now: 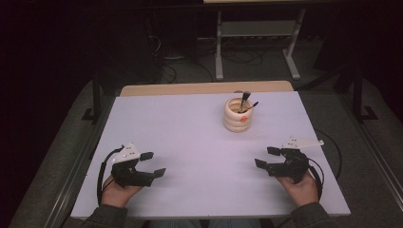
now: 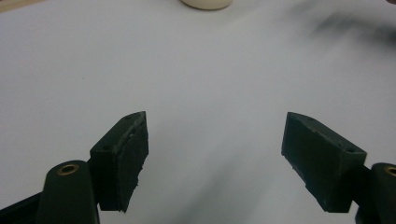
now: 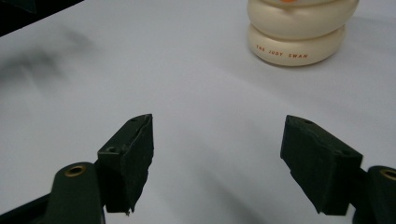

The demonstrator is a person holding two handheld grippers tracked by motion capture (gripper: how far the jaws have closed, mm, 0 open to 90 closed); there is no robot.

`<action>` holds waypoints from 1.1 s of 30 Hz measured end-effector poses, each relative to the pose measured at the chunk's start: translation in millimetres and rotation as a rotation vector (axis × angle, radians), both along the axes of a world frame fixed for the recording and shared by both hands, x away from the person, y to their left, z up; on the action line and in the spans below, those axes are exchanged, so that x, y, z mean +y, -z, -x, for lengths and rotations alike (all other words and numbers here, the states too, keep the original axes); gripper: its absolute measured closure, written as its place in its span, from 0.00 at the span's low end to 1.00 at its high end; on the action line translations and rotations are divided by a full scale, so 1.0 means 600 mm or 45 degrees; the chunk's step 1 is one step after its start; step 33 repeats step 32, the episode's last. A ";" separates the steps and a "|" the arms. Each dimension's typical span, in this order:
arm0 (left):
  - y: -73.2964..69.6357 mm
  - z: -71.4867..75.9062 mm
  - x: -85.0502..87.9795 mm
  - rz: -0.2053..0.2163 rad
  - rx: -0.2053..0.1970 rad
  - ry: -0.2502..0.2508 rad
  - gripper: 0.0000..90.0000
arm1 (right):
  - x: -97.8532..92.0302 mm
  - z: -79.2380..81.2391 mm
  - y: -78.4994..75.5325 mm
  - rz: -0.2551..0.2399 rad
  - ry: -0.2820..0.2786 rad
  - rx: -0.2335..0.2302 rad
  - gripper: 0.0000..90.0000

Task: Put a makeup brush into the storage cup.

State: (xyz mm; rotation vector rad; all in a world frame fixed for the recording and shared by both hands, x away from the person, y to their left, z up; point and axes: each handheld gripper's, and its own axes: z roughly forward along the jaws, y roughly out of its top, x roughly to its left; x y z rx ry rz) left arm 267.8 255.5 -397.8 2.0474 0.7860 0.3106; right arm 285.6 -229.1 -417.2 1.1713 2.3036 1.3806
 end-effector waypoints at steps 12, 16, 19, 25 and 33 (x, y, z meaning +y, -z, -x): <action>0.016 0.007 0.014 -0.017 0.018 -0.009 0.25 | 0.001 0.008 0.003 0.033 0.009 -0.048 0.25; 0.023 0.010 0.015 -0.032 0.038 -0.001 0.24 | 0.002 0.010 0.004 0.042 0.002 -0.052 0.25; 0.023 0.010 0.015 -0.042 0.028 0.003 0.24 | 0.003 0.012 0.003 0.044 0.004 -0.058 0.25; 0.023 0.011 0.018 -0.044 0.028 -0.005 0.24 | 0.001 0.015 0.002 0.053 0.002 -0.074 0.25; 0.022 0.009 0.016 -0.066 0.012 0.006 0.24 | -0.003 0.019 -0.004 0.053 0.007 -0.100 0.25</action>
